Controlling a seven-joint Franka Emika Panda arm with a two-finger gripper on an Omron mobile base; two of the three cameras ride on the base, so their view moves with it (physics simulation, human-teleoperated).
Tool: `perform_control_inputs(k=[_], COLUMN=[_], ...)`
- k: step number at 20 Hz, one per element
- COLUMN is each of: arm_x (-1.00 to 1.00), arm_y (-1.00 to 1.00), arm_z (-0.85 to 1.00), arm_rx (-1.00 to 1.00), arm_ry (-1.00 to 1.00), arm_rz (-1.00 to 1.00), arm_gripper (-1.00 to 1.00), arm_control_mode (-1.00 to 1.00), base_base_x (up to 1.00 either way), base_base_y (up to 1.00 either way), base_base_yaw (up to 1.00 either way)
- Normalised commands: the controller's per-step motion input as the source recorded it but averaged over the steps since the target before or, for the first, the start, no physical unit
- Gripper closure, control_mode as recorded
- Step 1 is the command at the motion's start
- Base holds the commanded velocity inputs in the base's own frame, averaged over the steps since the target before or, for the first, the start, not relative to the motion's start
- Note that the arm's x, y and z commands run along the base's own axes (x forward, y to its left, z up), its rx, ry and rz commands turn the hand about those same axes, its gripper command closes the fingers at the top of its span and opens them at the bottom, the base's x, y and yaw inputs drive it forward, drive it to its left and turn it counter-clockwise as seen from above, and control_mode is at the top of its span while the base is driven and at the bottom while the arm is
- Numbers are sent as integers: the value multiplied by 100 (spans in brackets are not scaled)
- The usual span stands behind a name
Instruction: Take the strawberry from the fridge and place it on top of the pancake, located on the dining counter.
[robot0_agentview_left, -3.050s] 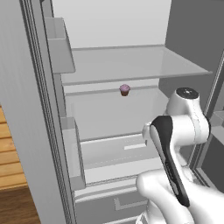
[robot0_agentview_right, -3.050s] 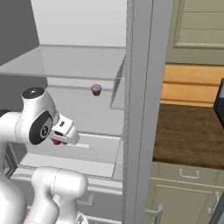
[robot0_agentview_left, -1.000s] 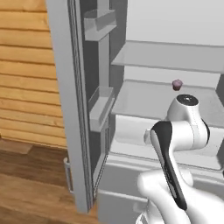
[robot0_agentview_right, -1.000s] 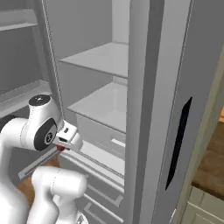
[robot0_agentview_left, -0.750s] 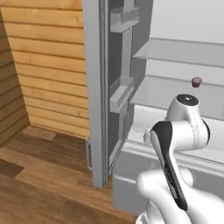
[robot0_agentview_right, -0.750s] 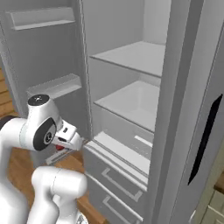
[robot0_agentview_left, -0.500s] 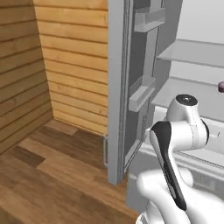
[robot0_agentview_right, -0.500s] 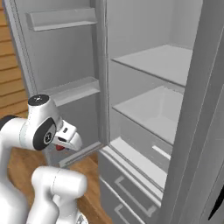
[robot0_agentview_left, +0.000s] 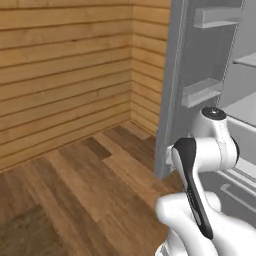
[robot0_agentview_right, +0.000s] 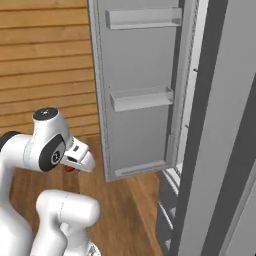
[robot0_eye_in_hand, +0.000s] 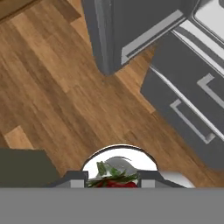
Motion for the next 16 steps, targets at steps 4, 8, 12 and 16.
perform_control_inputs(k=[4, 8, 12, 16], arm_x=[0, 0, 0, 0], arm_y=[0, 0, 0, 0], arm_z=[0, 0, 0, 0], arm_rx=[0, 0, 0, 0], arm_ry=[0, 0, 0, 0], arm_rz=[0, 0, 0, 0], arm_gripper=[100, 100, 100, 100], arm_control_mode=[100, 100, 100, 100], base_base_x=[-62, -28, 13, 51], base_base_y=[34, 36, 3, 0], base_base_yaw=[65, 67, 64, 16])
